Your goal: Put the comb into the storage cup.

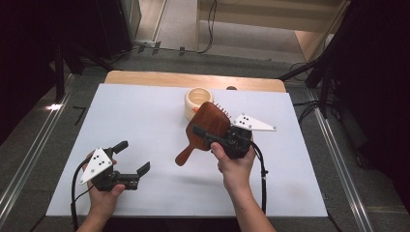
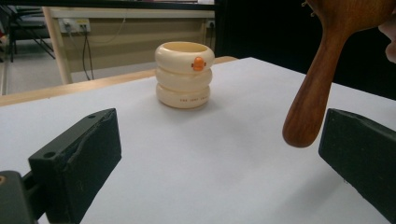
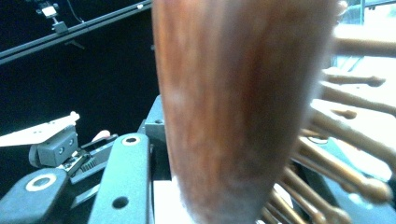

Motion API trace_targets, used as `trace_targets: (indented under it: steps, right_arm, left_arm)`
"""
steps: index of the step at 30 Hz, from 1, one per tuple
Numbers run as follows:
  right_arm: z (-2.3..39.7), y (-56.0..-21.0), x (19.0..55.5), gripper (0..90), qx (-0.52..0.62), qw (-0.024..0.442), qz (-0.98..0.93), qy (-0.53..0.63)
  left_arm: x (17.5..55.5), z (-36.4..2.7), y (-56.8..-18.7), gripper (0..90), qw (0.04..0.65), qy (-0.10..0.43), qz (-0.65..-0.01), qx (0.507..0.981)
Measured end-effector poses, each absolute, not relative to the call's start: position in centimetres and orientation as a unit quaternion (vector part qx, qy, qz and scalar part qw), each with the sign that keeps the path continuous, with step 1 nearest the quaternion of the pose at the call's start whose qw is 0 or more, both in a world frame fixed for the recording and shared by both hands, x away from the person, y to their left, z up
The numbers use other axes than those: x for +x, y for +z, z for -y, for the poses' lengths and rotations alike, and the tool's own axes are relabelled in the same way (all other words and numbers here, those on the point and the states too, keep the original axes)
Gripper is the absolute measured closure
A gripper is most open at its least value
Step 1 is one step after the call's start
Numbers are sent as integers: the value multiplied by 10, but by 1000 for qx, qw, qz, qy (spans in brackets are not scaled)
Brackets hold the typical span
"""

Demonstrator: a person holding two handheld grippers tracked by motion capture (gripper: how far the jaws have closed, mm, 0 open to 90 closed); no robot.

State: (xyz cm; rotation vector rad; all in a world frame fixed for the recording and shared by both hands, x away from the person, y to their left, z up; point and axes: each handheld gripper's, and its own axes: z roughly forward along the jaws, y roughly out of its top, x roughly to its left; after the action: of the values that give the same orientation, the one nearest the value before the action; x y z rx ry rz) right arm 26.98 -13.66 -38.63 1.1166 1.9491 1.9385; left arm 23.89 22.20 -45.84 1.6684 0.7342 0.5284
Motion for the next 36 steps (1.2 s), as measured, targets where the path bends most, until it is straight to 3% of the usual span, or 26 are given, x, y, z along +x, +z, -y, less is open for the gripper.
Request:
trace_targets:
  steps: [36]
  right_arm:
    - [155, -365, 294, 542, 384, 122, -647, 647]
  left_arm:
    - [232, -278, -466, 0, 570, 268, -357, 690]
